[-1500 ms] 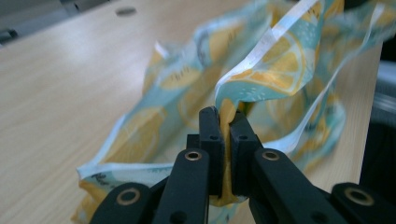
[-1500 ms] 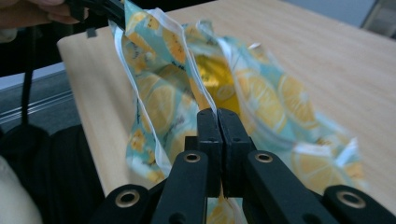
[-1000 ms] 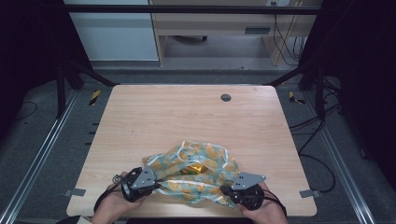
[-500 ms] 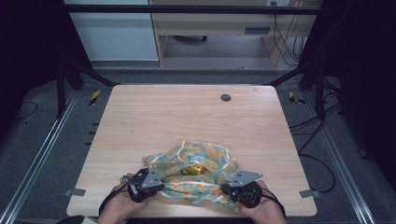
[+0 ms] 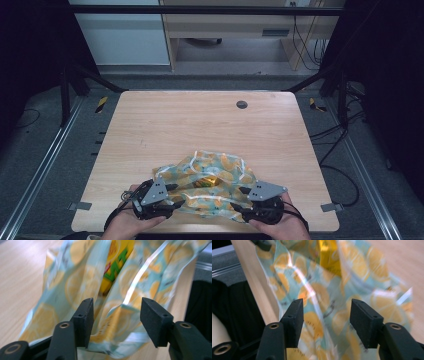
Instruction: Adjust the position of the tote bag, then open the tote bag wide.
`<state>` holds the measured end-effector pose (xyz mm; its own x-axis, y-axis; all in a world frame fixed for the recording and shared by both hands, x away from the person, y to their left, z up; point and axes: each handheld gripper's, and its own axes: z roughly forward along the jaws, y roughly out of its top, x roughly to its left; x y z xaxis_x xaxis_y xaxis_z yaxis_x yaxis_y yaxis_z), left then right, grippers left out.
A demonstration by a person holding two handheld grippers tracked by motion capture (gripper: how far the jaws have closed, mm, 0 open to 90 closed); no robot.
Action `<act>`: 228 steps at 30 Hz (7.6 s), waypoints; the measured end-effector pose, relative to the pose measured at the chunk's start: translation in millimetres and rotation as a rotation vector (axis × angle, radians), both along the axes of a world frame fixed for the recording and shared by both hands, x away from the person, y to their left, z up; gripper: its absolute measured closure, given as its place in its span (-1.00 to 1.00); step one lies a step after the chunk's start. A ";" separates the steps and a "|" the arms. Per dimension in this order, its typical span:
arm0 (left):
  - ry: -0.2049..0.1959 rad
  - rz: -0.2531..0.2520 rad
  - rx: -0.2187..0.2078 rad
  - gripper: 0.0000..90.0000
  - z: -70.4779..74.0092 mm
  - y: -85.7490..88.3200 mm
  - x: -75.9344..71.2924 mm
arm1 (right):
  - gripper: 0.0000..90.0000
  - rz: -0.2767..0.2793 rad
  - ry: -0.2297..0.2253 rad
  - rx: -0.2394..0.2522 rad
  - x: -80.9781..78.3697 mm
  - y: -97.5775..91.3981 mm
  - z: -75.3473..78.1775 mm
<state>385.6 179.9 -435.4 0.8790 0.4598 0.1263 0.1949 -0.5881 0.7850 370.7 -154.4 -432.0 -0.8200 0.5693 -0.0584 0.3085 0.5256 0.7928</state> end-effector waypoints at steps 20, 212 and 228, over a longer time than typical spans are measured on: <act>0.011 0.028 0.042 -0.10 -16.3 -53.5 20.8 | -0.49 -0.013 0.020 -0.039 51.3 26.8 -1.3; 0.079 0.175 0.193 0.57 -45.3 -20.6 56.0 | 0.80 -0.072 0.178 -0.126 63.8 -2.7 -55.0; 0.099 0.179 0.242 1.00 -40.3 -14.7 53.2 | 0.99 -0.103 0.177 -0.160 64.7 -14.5 -49.6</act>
<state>438.8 165.3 -475.7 0.8003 0.5752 0.1693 0.3803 -0.7053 0.5983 435.4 -168.8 -481.5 -0.7638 0.6452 -0.0148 0.4932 0.5984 0.6314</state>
